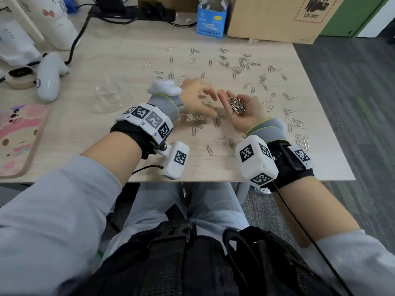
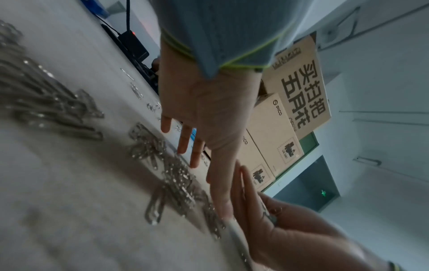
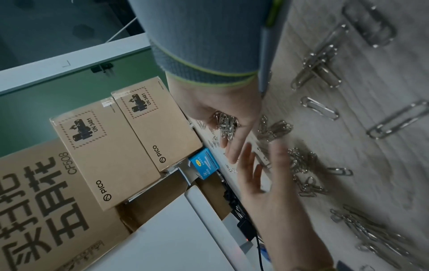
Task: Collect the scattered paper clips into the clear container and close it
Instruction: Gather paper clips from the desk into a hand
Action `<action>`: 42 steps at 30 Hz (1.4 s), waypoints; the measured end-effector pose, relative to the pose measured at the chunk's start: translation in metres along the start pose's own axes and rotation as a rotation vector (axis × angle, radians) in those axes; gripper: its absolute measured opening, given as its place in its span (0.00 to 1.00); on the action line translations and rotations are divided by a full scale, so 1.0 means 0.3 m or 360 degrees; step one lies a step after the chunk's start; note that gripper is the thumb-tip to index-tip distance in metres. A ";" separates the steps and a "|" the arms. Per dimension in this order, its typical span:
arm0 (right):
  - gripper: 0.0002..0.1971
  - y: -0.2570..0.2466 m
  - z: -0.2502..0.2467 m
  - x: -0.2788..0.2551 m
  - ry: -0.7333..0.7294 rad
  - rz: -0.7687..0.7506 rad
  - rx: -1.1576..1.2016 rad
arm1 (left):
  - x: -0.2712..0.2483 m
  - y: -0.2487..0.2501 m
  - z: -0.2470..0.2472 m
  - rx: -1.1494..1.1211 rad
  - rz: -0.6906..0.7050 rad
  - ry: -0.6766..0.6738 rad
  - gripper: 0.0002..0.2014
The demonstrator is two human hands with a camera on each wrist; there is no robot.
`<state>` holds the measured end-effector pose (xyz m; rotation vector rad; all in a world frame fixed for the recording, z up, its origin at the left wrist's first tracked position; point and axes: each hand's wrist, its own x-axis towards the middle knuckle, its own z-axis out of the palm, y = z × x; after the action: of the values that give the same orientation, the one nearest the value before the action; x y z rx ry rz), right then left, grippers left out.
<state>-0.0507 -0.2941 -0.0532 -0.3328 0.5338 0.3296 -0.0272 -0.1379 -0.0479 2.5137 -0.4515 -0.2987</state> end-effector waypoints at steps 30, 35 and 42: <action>0.15 0.156 0.084 0.012 -0.0037 0.0109 -0.0269 | -0.132 -0.166 -0.020 0.0104 -0.0060 0.0108 0.16; 0.15 0.141 0.075 0.020 -0.0022 0.0080 -0.0230 | -0.090 -0.147 -0.021 0.0188 -0.0097 0.0064 0.09; 0.16 0.112 0.068 0.045 -0.0007 0.0053 -0.0284 | -0.069 -0.170 -0.051 -0.0446 -0.0154 0.0141 0.13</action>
<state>-0.0438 -0.2530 -0.0514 -0.4958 0.5072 0.4113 -0.0287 -0.0824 -0.0619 2.2672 -0.2351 -0.2659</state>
